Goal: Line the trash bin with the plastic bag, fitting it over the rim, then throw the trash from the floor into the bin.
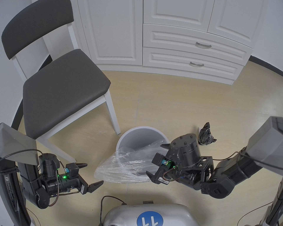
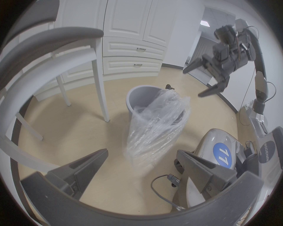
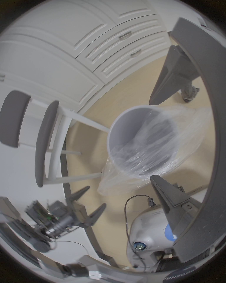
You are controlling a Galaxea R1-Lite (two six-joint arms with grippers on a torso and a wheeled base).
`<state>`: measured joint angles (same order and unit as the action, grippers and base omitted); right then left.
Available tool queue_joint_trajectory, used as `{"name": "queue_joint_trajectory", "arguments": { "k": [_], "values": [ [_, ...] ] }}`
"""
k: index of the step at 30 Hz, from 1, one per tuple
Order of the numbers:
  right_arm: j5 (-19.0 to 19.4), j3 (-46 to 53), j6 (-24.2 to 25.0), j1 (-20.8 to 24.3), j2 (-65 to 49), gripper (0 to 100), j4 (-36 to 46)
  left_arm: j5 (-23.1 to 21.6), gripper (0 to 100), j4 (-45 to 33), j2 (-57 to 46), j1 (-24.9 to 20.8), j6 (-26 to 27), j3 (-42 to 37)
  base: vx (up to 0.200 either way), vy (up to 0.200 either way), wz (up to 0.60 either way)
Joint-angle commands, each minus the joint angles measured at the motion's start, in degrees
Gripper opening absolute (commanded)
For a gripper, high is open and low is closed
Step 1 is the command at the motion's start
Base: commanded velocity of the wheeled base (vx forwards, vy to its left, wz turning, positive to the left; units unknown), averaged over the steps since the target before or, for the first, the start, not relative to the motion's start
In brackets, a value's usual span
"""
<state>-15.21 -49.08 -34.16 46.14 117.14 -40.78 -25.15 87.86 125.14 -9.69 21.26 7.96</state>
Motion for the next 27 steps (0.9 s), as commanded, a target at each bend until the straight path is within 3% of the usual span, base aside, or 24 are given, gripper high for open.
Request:
{"name": "queue_joint_trajectory", "arguments": {
  "k": [1, 22, 23, 27],
  "values": [
    [0.5, -1.3, -4.0, 0.7, 9.7, 100, -4.6, -1.2, 100, 0.0, -6.0, 2.8, 1.6, -2.2, 0.000, 0.000, 0.00],
    [0.8, -9.5, -3.8, -1.9, 17.2, 100, -7.3, -0.5, 100, 0.0, -6.6, 2.6, 1.8, -1.5, 0.000, 0.000, 0.00],
    [0.9, -9.6, -3.8, -2.0, 17.2, 0, -7.3, -0.1, 100, 0.0, -6.5, 2.5, 1.8, -1.5, 0.000, 0.000, 0.00],
    [1.9, -9.8, -3.5, -2.3, 17.3, 0, -7.3, 0.4, 100, 0.0, -6.5, 2.5, 1.8, -1.4, 0.000, 0.000, 0.00]
  ]
}}
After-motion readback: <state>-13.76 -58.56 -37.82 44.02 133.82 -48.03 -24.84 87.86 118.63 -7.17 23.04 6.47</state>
